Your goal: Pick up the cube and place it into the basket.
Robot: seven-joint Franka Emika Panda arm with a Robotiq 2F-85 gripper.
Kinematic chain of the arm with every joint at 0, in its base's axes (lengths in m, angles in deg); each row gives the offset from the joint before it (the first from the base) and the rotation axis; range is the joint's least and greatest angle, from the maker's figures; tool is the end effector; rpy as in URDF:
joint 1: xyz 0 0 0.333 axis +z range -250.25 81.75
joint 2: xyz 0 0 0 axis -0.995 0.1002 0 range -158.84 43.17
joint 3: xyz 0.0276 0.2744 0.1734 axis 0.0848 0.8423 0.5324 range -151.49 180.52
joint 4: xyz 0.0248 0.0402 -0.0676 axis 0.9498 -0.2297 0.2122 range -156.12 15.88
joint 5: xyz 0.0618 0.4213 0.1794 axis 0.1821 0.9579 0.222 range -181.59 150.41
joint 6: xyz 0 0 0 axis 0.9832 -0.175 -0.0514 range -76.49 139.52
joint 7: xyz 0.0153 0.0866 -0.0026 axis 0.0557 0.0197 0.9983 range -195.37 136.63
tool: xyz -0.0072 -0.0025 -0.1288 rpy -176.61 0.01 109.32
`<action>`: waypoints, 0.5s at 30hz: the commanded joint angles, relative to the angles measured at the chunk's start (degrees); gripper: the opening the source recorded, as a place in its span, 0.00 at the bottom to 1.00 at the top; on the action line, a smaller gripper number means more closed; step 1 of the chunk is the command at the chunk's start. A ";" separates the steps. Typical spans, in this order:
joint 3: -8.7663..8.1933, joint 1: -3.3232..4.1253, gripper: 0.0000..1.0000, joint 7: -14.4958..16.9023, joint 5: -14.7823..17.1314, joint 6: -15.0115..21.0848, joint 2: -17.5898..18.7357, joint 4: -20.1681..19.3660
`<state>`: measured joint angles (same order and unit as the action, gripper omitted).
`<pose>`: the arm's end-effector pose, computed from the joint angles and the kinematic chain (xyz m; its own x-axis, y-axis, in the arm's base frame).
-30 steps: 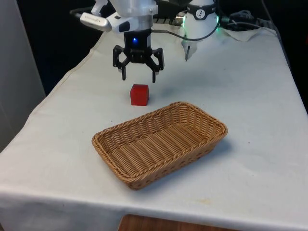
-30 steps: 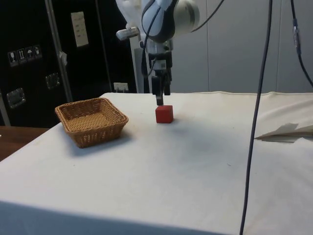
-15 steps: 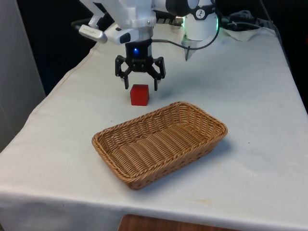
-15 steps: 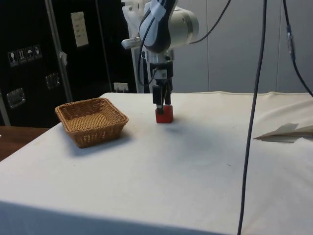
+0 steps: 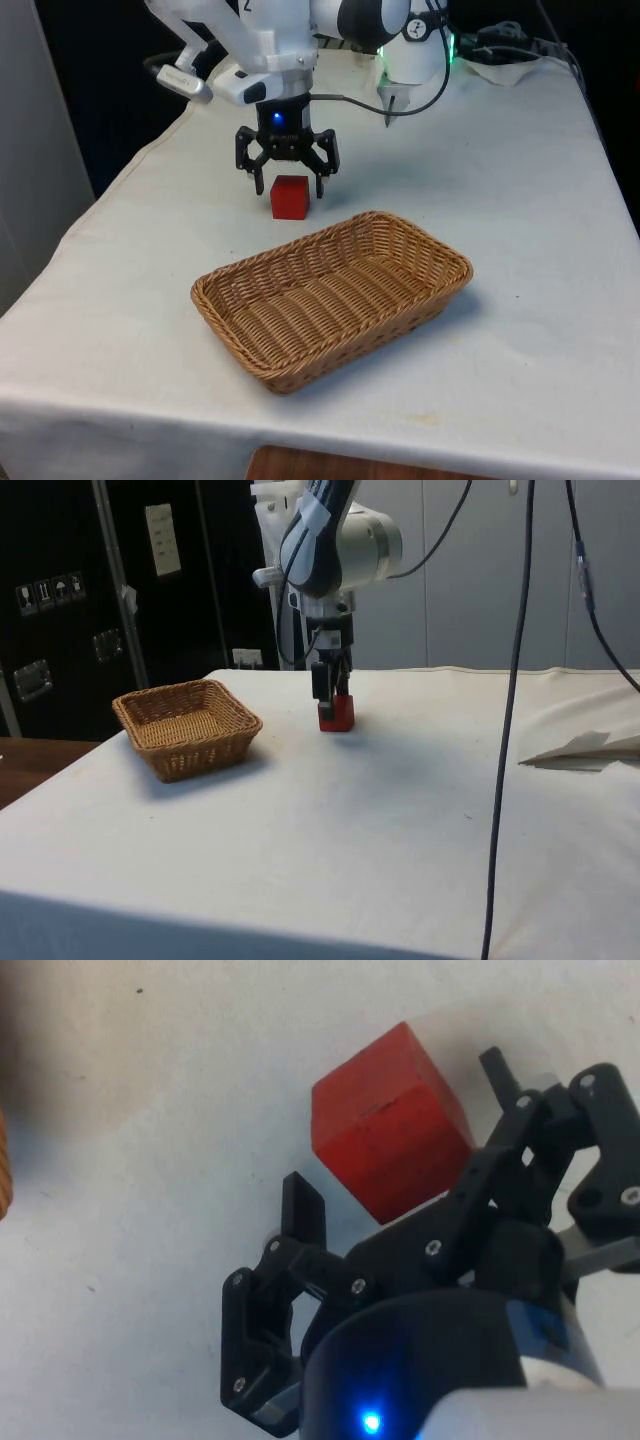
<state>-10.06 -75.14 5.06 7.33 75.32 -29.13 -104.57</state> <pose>0.5727 -0.1825 0.1065 0.9991 0.0313 0.0281 0.0308 -0.9994 0.0175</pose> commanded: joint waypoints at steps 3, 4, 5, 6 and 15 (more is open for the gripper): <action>0.29 -0.52 1.00 0.80 0.52 0.23 0.11 0.17; 0.17 -0.57 1.00 0.92 0.46 0.23 0.23 0.23; 0.11 -0.57 1.00 0.97 0.46 0.23 0.29 0.29; 0.06 -0.52 1.00 0.97 0.46 0.23 0.29 0.23; 0.46 -0.63 1.00 1.09 0.92 0.29 0.74 0.29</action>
<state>-10.35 -75.20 5.58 7.44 75.32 -28.61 -104.51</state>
